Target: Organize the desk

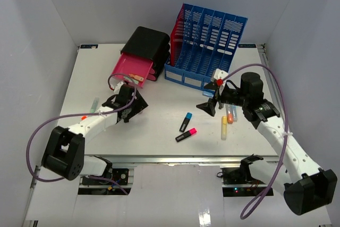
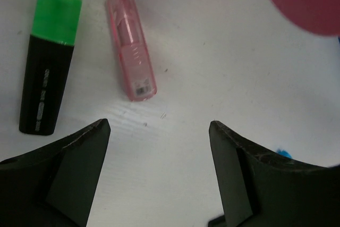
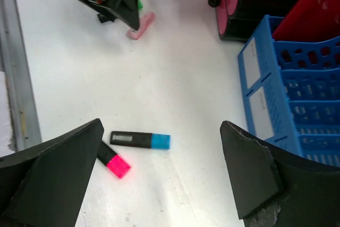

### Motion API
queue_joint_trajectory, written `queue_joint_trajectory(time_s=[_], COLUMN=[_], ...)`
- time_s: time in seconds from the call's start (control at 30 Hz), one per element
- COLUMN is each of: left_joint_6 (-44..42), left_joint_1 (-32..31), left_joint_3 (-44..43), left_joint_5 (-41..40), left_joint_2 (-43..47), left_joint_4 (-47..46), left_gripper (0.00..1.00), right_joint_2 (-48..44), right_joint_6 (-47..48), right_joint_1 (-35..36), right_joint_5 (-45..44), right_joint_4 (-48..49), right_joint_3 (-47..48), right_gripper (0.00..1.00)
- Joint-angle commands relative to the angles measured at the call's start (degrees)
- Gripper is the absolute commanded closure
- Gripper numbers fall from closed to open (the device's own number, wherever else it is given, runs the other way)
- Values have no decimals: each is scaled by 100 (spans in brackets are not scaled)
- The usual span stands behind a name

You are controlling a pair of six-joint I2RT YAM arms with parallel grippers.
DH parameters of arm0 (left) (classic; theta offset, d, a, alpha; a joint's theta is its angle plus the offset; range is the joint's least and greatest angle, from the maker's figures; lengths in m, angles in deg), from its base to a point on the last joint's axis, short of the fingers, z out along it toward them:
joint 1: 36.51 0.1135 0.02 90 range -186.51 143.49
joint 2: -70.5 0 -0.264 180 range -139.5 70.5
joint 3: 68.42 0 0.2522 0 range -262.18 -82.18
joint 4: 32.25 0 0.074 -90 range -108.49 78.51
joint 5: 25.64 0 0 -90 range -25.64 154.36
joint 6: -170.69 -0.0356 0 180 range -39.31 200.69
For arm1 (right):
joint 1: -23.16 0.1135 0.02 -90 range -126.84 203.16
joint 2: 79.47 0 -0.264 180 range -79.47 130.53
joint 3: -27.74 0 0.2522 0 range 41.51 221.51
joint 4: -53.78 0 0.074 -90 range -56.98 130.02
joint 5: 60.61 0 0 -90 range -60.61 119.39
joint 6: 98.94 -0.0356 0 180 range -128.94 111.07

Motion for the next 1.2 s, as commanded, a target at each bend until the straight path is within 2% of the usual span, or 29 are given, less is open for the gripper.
queue_joint_trajectory(time_s=[0.0,0.13,0.4,0.93,1.1,1.17], left_joint_6=[-103,47,422,429,411,404], left_joint_1=[-254,-544,-794,-808,-801,-801], left_joint_3=[-769,-1001,-848,-885,-912,-900], left_joint_5=[-1111,-1508,-2082,-2489,-2490,-2471], left_joint_2=[-525,-978,-1146,-1798,-1955,-2000], left_joint_4=[497,699,879,418,359,334], left_gripper=[16,22,24,28,34,39], right_joint_2=[-776,-961,-1456,-1625,-1627,-1652], right_joint_6=[-373,-718,-1297,-1488,-1490,-1483], right_joint_1=[-699,-1405,-2205,-2694,-2731,-2756], right_joint_5=[902,1528,2254,2570,2572,2566], right_joint_4=[524,621,1413,1783,1824,1824], right_joint_3=[-471,-722,-1514,-1858,-1901,-1914], right_gripper=[2,2,2,2,2,2])
